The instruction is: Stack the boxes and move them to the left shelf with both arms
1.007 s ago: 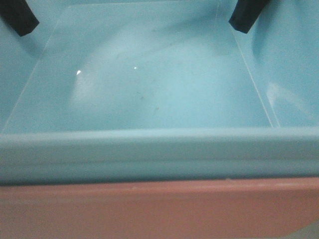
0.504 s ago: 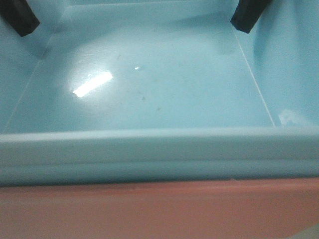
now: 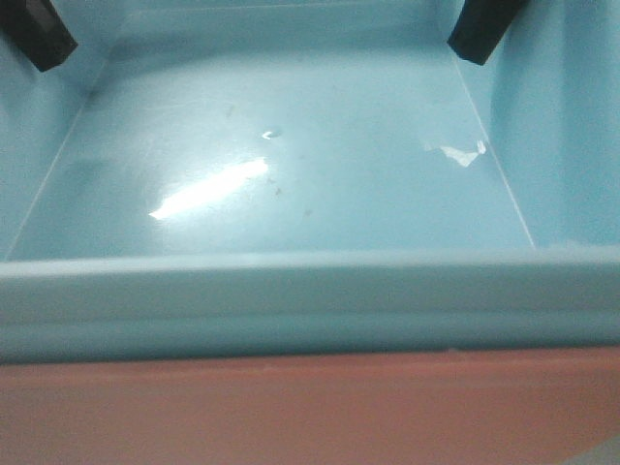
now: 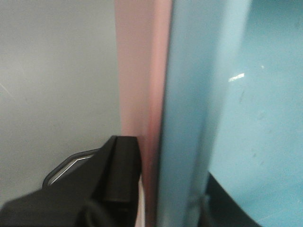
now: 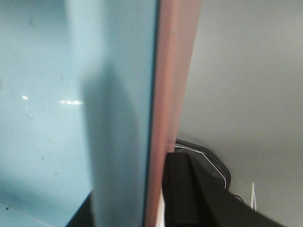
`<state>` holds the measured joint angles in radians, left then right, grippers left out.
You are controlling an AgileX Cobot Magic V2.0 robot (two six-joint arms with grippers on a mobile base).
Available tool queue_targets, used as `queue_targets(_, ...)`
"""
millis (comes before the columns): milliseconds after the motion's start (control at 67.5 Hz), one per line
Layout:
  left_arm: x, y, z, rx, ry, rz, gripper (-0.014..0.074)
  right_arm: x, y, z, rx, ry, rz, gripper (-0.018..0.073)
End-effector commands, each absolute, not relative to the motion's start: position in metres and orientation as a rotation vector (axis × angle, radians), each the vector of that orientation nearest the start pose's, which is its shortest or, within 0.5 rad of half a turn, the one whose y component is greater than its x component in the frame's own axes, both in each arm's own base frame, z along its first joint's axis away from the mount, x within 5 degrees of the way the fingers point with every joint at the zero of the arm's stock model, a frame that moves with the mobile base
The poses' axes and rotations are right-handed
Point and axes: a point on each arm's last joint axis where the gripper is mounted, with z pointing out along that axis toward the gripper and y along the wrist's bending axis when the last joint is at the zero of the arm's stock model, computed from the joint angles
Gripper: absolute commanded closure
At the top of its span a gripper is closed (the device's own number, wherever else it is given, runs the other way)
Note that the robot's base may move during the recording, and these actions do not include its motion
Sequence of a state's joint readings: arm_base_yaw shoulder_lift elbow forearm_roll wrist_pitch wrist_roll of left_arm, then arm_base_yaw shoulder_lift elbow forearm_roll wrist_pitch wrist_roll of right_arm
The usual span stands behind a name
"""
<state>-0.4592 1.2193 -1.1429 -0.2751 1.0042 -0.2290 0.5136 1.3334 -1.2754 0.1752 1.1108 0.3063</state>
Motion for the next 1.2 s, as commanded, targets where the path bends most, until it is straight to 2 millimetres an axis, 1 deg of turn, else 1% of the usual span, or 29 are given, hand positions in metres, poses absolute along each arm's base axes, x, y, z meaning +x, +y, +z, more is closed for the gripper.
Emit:
queue_targets(0, 0.1990, -0.1222, 0.3766, 0.219, 2.493, -0.652, 0.0598, 0.2207, 0.1287, 0.3744, -0.265, 2.612, 0.405, 0.0501)
queue_targets(1185, 0.1988, -0.1227, 0.3767, 0.217, 2.493, -0.661, 0.0598, 0.2206, 0.1289, 0.3744, -0.265, 2.612, 0.409, 0.0501)
